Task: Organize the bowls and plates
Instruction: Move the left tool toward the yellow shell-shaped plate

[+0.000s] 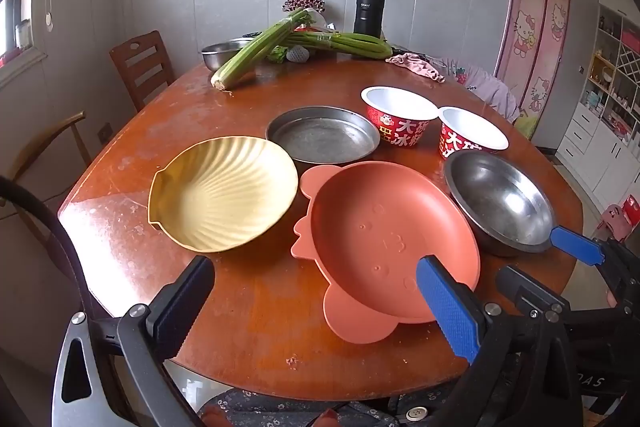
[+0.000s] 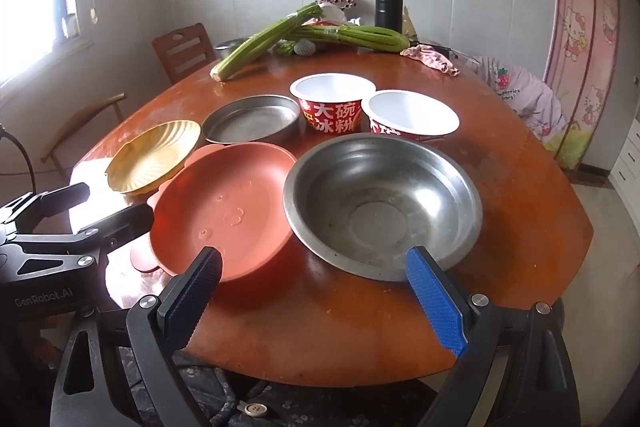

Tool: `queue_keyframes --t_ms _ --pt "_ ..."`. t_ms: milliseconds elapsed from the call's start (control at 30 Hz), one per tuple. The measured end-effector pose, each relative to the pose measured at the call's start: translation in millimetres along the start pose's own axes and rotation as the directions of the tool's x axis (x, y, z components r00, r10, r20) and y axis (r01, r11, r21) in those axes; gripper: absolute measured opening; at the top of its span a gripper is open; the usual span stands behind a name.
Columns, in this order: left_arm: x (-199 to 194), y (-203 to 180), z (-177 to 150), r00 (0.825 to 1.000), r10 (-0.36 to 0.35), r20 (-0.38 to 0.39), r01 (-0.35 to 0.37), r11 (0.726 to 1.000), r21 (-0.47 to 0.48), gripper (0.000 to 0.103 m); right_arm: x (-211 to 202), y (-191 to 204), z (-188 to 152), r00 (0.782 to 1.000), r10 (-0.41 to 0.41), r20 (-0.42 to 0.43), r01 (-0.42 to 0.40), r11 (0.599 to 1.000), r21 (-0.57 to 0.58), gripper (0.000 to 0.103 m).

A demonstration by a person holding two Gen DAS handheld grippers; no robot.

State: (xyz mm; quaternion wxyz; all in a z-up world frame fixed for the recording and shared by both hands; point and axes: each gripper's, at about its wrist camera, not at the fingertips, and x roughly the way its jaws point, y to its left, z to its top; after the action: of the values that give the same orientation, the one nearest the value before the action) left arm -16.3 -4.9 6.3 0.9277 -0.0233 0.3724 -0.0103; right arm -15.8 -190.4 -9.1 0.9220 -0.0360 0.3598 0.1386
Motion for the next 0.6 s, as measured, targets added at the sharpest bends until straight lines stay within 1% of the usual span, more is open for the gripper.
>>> queue_keyframes --t_ms 300,600 --pt "-0.4 -0.6 -0.3 1.000 0.006 0.001 -0.006 1.000 0.004 0.101 1.6 -1.8 -0.5 1.000 0.002 -0.014 -0.002 1.000 0.006 0.094" --pt "-1.4 0.1 -0.5 1.000 0.007 0.003 -0.007 1.000 0.005 0.101 4.8 -1.2 0.2 1.000 0.000 -0.003 0.000 1.000 0.002 0.094"
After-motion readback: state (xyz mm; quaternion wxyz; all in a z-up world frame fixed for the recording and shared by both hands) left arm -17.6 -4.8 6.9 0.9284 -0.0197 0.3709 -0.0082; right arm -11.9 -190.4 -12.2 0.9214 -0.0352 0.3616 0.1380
